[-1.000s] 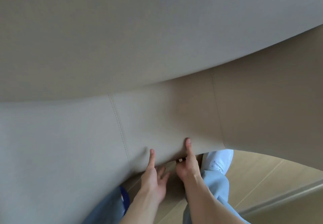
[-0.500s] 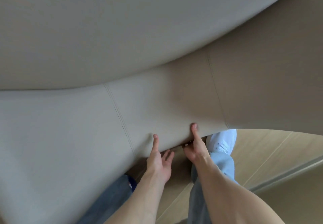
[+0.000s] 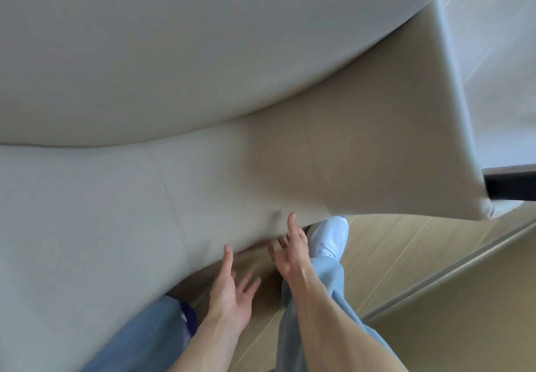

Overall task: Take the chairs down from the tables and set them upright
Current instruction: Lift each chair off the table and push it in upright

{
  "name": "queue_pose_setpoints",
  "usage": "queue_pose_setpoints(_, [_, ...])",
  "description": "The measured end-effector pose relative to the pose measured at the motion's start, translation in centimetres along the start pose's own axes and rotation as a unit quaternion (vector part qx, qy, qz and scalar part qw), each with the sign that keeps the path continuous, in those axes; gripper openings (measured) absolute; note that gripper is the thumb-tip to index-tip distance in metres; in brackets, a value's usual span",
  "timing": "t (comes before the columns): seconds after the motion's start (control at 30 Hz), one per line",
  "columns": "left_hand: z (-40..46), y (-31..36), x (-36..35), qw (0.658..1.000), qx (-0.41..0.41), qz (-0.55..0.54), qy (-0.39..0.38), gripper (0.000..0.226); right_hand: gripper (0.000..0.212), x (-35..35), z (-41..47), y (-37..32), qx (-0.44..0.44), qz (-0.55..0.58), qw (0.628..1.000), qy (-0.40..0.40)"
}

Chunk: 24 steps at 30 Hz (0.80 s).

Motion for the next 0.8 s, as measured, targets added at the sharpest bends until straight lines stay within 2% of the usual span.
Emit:
queue_pose_setpoints(0.07, [0.3, 0.4, 0.3, 0.999, -0.009, -0.017, 0.029, 0.107, 0.066, -0.3, -0.1, -1.1, 0.000, -0.020, 1.000, -0.018])
queue_pose_setpoints(0.13, [1.2, 0.9, 0.6, 0.999, -0.012, -0.012, 0.045, 0.108, 0.062, 0.8, 1.0, -1.9, 0.019, -0.019, 0.999, -0.021])
queue_pose_setpoints(0.23, [1.5, 1.4, 0.6, 0.999, -0.020, -0.030, 0.029, 0.118, 0.059, 1.0, 2.2, -2.1, 0.031, -0.022, 0.999, -0.018])
queue_pose_setpoints(0.33, [1.7, 1.7, -0.3, 0.999, -0.024, -0.025, 0.000, 0.116, 0.058, -0.5, 2.8, -1.7, 0.035, -0.005, 0.999, -0.026])
queue_pose_setpoints(0.5, [1.2, 1.0, -2.4, 0.999, -0.017, -0.013, -0.044, 0.102, 0.084, -0.7, 4.9, -0.3, 0.027, 0.016, 0.997, -0.067])
queue_pose_setpoints(0.67, [2.0, 1.0, -2.4, 0.998, -0.004, -0.012, -0.058, 0.099, 0.076, 0.0, 5.4, -1.4, 0.031, 0.005, 0.997, -0.072])
queue_pose_setpoints(0.8, [1.4, 1.0, -0.8, 0.999, 0.000, -0.022, -0.045, 0.104, 0.073, 0.0, 3.8, -1.5, 0.040, 0.002, 0.998, -0.038])
Point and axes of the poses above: each hand's wrist, its own z-axis towards the middle knuckle, its own x-axis out of the back of the hand, y = z × x, the point moved 3 cm from there along z, towards the middle knuckle, and after that the axes turned 13 degrees about -x, right-handed, at the moved point
